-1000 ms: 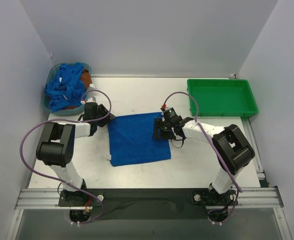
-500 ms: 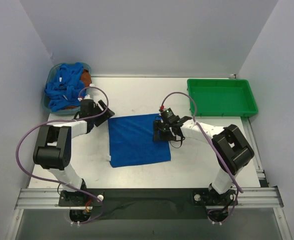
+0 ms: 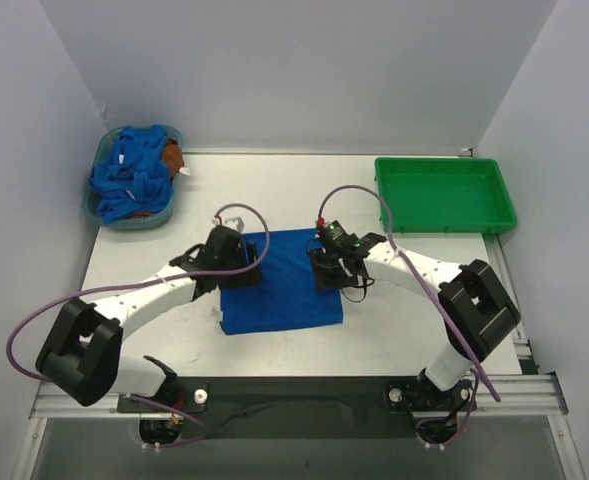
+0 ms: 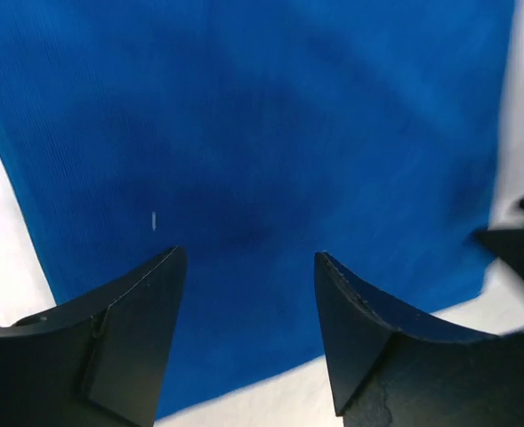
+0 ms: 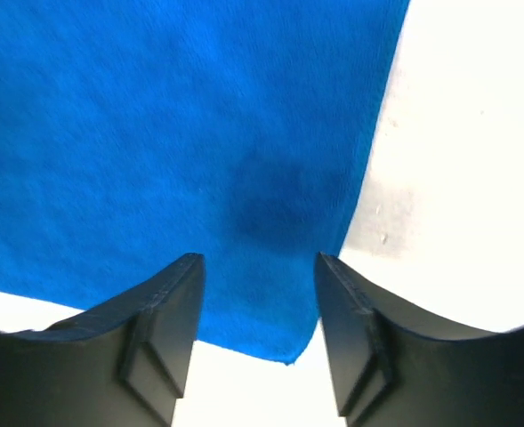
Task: Fold and stack the towels
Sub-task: Fold the towel
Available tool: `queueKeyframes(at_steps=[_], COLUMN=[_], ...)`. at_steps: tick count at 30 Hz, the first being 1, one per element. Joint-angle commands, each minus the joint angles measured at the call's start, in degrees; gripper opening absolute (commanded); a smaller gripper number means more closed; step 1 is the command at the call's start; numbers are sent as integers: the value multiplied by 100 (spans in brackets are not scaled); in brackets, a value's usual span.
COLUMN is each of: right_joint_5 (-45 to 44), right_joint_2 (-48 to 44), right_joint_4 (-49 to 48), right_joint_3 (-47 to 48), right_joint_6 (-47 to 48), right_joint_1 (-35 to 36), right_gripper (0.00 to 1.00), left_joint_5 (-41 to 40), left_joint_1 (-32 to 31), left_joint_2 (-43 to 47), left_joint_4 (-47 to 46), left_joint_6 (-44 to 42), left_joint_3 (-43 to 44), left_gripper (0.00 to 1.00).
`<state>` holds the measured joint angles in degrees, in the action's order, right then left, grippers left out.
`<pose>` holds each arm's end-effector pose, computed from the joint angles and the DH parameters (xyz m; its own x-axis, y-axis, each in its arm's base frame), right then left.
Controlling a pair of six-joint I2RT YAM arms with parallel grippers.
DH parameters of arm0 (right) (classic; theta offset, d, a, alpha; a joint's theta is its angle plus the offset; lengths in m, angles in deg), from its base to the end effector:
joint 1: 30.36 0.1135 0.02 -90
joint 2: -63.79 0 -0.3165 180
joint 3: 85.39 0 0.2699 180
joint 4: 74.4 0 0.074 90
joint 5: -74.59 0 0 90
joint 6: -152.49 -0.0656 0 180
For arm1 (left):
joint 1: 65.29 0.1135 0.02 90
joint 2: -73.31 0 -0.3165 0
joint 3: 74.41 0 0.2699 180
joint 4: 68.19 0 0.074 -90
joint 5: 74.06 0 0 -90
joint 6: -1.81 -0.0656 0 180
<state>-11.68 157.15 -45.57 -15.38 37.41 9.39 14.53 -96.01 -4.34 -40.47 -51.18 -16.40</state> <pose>0.2832 0.2411 0.2123 -0.8336 -0.1431 -0.5336 -0.3483 0.8859 0.3065 0.2596 -0.1524 0.2293 -0.8038 -0.2224 -0.5518 0.0157 0.9193 -0.3933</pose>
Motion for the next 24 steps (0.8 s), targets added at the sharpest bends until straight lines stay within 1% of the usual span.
queueKeyframes(at_steps=[1,6,12,16,20,22,24], right_joint_5=[-100,-30,40,207,339,235,216], right_joint_2=[-169,-108,-257,-669,-1213,-1373,-1566], right_joint_4=[633,985,1459,1609,1627,1688,1715], right_joint_3=[-214,-469,-1075,-1585,-1692,-1420,-1148], right_joint_6=[100,144,82,-163,-208,-112,194], right_joint_1=[103,235,384,534,613,561,438], right_gripper=[49,39,38,38,38,38,38], left_joint_5=[-123,27,299,326,299,186,-183], left_joint_1=[-390,-821,-1296,-1551,-1604,-1595,-1473], left_joint_2=[-101,-321,-85,232,610,786,760], left_joint_4=[947,1430,1659,1870,2124,2247,2563], left_joint_6=[165,289,561,719,624,457,35], left_joint_3=[-534,-676,-948,-1036,-817,-484,-11], left_gripper=[70,69,69,70,73,75,75])
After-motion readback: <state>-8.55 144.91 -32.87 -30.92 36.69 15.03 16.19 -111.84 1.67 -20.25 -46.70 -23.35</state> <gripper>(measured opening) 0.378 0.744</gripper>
